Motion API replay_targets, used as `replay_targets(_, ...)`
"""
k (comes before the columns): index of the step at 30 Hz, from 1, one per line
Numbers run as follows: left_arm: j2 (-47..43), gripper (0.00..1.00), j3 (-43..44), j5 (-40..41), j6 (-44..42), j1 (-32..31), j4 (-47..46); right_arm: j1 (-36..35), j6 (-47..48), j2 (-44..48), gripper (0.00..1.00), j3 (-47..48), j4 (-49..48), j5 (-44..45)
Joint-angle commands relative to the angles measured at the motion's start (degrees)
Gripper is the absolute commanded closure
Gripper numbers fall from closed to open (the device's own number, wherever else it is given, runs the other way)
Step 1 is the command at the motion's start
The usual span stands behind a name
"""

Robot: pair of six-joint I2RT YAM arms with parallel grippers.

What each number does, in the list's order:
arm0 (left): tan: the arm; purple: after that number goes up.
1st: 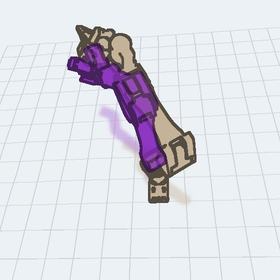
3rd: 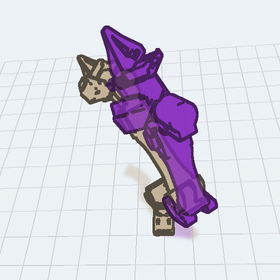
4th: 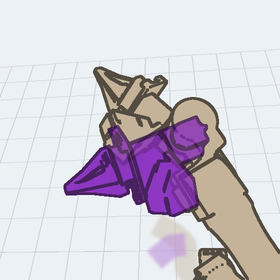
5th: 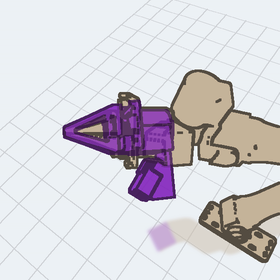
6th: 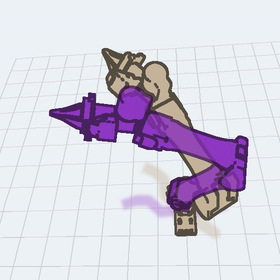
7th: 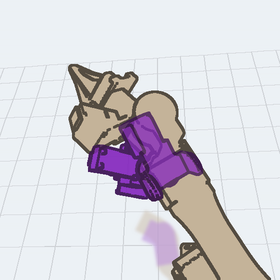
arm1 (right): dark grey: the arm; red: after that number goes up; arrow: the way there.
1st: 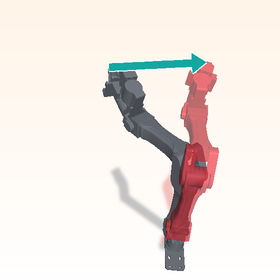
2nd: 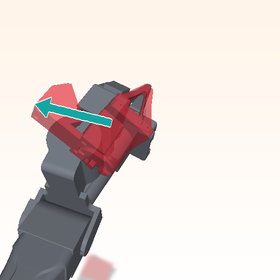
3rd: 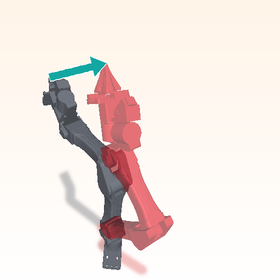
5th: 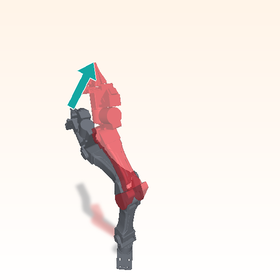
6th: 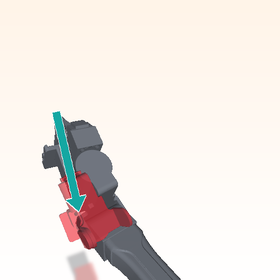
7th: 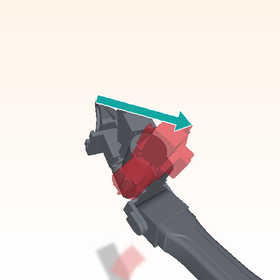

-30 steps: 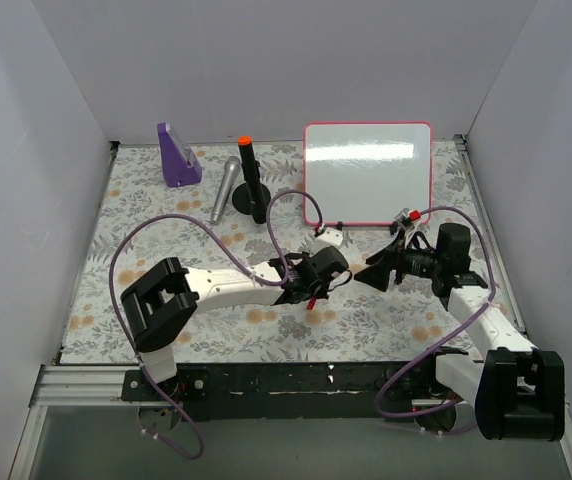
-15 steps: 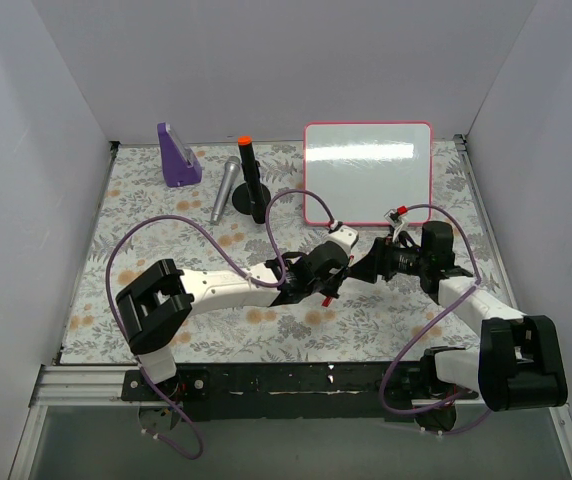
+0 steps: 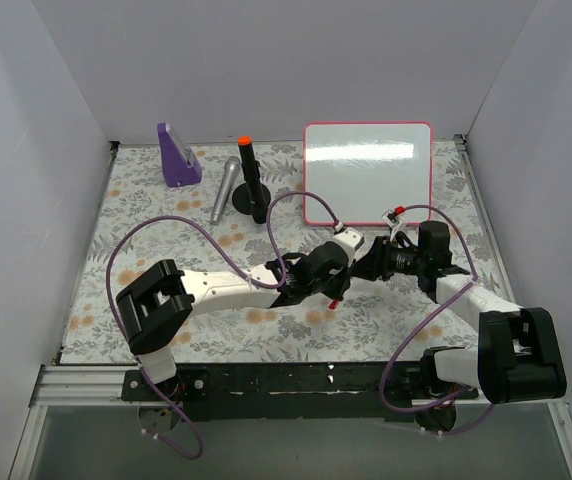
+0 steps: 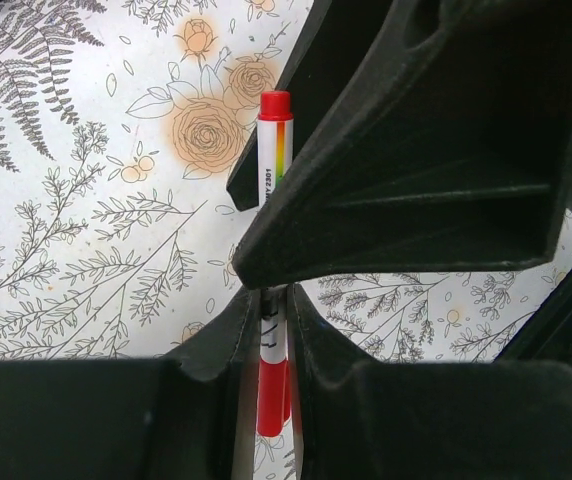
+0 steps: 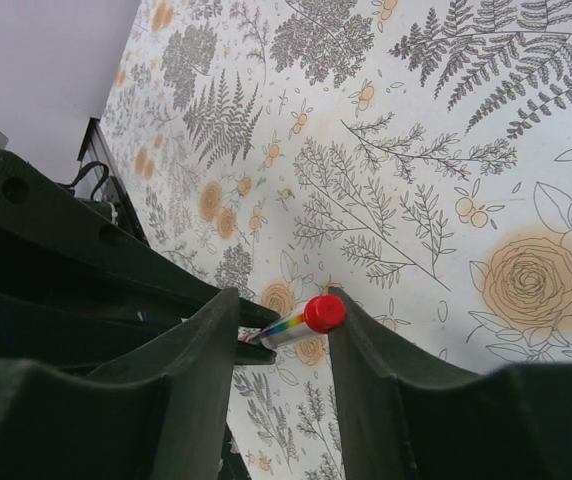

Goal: Write a sentence on the whiteboard
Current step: Pass from the left arm to the right, then pass from the right arm to the left

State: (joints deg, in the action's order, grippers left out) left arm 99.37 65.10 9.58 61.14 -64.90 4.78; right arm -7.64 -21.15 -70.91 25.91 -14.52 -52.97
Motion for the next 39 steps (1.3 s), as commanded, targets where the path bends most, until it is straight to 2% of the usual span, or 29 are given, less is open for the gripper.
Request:
replay_targets(1,-3.4,1.00,-0.4,-0.8,-1.1,-0.2,-1.4,-0.3,-0.7,-0.5,0.60,2.2,-3.1,-1.8)
replay_targets(3,-3.1,1.00,-0.3,-0.4,-1.2,-0.2,-1.4,-0.3,-0.6,-0.5,0.71,2.1,-3.5,-2.6)
replay_targets(4,-3.1,1.00,-0.4,-0.1,-1.2,-0.2,-1.4,-0.3,-0.4,-0.5,0.81,2.0,-3.8,-2.8)
replay_targets(6,-3.3,1.00,-0.4,0.6,-1.3,-0.2,-1.3,-0.2,-0.2,-0.6,0.90,2.2,-3.8,-3.3)
replay_targets(7,-3.5,0.91,-0.5,0.9,-1.3,-0.2,-1.4,-0.3,0.0,-0.4,0.97,2.4,-3.7,-3.5)
replay_targets(9,-4.3,0.80,-0.7,1.6,-0.9,-0.2,-1.4,-0.1,0.2,-0.1,0.99,2.4,-3.5,-3.4)
replay_targets(10,-4.6,0.63,-0.9,1.8,-0.8,-0.2,-1.4,-0.1,0.6,0.2,0.99,2.6,-3.4,-3.2)
replay_targets(12,-5.9,0.37,-1.6,3.1,0.3,-0.1,-1.3,0.4,0.6,0.9,0.99,2.5,-3.4,-3.2)
replay_targets(13,-7.3,0.27,-2.1,3.3,0.6,-0.1,-1.3,0.8,0.5,1.3,0.99,2.5,-3.5,-3.3)
replay_targets(14,-8.3,0.12,-3.6,3.6,1.0,0.0,-1.3,1.6,0.4,1.6,0.99,2.6,-3.5,-3.4)
replay_targets(15,-9.3,0.04,-4.6,3.9,1.7,0.0,-1.4,2.1,0.1,1.8,0.99,2.5,-3.5,-3.8)
replay_targets(16,-12.0,0.02,-5.9,3.3,1.9,0.0,-1.7,2.6,-0.1,2.4,0.99,2.4,-4.0,-4.2)
replay_targets(20,-18.1,0.02,-14.2,-5.0,2.1,2.1,-6.9,4.5,-2.8,3.2,0.99,1.5,-6.3,-5.6)
replay_targets(24,-19.1,0.02,-20.4,-14.0,2.0,2.7,-11.4,4.8,-4.4,3.2,0.99,0.8,-8.1,-6.9)
replay_targets(29,-15.3,0.02,-18.8,-17.8,0.5,2.7,-14.2,4.8,-5.1,2.7,0.99,0.5,-9.3,-8.1)
replay_targets(33,-9.9,0.09,-14.9,-19.8,-1.7,3.3,-13.7,4.8,-5.7,3.0,0.99,0.3,-10.3,-9.6)
replay_targets(35,-8.3,0.15,-13.1,-20.7,-2.0,4.3,-13.0,4.9,-5.8,2.8,0.99,0.3,-10.8,-10.4)
replay_targets(39,-7.4,0.22,-14.1,-27.0,-0.9,7.4,-15.5,4.9,-5.4,2.3,0.99,0.4,-11.8,-13.7)
